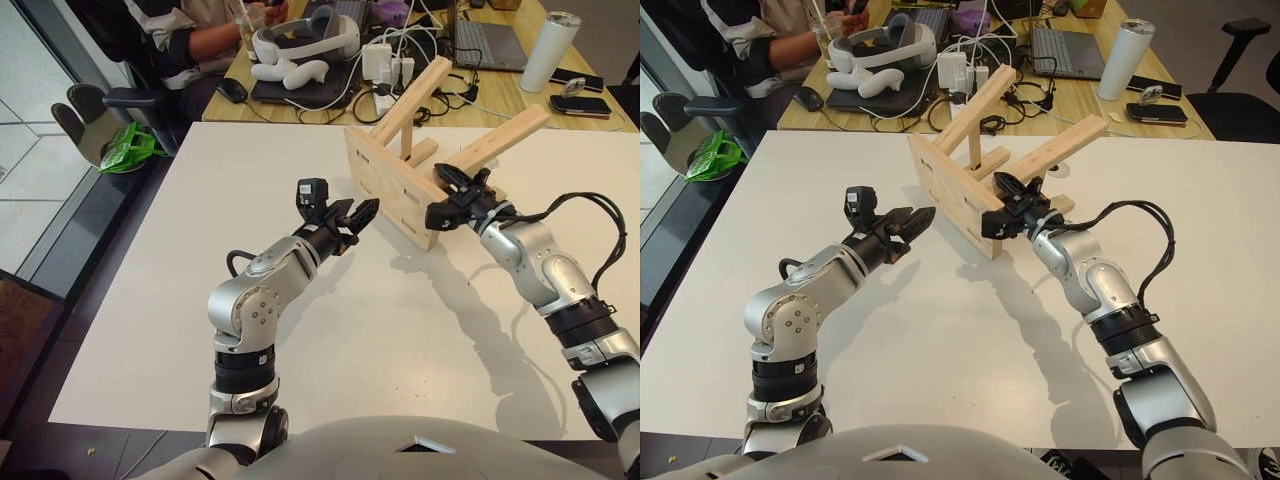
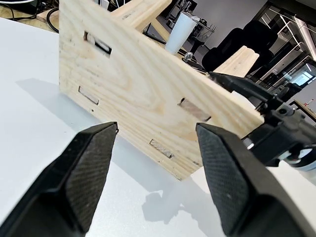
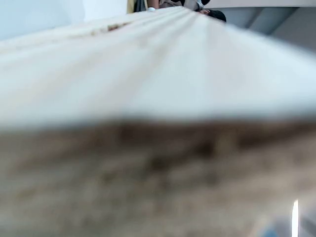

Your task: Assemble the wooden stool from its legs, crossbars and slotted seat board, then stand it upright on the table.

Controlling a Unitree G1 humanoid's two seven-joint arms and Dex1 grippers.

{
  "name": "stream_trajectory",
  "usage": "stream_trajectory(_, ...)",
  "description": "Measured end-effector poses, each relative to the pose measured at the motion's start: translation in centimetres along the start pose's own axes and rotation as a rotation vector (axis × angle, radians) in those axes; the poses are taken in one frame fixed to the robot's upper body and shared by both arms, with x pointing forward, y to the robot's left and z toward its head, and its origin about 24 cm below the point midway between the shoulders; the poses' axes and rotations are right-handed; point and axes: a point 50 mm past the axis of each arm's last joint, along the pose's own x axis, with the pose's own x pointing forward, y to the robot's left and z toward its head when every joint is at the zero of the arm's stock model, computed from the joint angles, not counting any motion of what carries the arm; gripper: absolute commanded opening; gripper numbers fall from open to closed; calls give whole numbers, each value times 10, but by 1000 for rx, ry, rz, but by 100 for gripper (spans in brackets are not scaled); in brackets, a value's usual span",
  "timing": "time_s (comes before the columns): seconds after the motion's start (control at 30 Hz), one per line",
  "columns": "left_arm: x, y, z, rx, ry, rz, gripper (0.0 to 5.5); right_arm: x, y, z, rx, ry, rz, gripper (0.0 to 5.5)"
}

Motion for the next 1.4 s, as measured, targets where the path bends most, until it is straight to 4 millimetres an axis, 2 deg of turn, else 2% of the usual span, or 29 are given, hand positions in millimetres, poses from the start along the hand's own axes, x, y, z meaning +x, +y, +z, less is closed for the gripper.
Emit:
stream_trajectory(0.1,0,0,1,5,-1,-1,295,3,-25,2,255,24,-100,148)
stream_trajectory(0.23,0,1,1,9,0,-2,295,5,-49,11,592,27,-217,148)
stream_trajectory(0.27,-1,2,2,13,0,0,295,5,-53,14,770,22,-251,146)
stream_trajectory(0.3,-1,2,3,16,-2,2,295,7,-50,16,961,23,-256,131)
stream_trajectory(0.37,-1,6,9,36,-11,10,295,10,-21,20,1331,89,-174,112)
stream_trajectory(0.4,-1,8,14,49,-17,16,295,10,-22,24,1395,91,-174,112)
stream_trajectory(0.5,-2,10,17,60,-24,21,295,8,-21,28,1417,90,-154,112)
stream_trajectory(0.53,-3,11,18,65,-22,25,295,7,-21,30,1405,89,-150,149)
stream_trajectory(0.6,-3,12,18,68,-20,26,295,5,-19,32,1418,76,-141,182)
stream_trajectory(0.7,-6,16,14,68,-14,28,295,-8,-13,32,1465,43,-128,226)
stream_trajectory(0.77,-12,23,9,86,-34,60,295,-26,-23,31,1462,-21,-156,259)
stream_trajectory(0.83,-22,32,5,148,-69,139,295,-48,-23,30,1457,-41,-145,290)
stream_trajectory(0.9,-33,33,-1,213,-124,212,295,-70,-22,34,1427,-75,-131,320)
stream_trajectory(1.0,-42,20,-6,267,-223,282,295,-101,1,37,1466,10,-119,358)
stream_trajectory(1.1,-47,10,-14,287,-286,388,295,-116,21,36,1510,172,-231,365)
stream_trajectory(1.2,-57,3,-21,369,-334,500,295,-132,34,38,1443,319,-397,365)
stream_trajectory(1.27,-60,1,-22,429,-342,527,295,-138,41,41,1420,369,-419,365)
stream_trajectory(1.4,-68,0,-23,560,-342,588,295,-145,40,54,1399,348,-446,365)
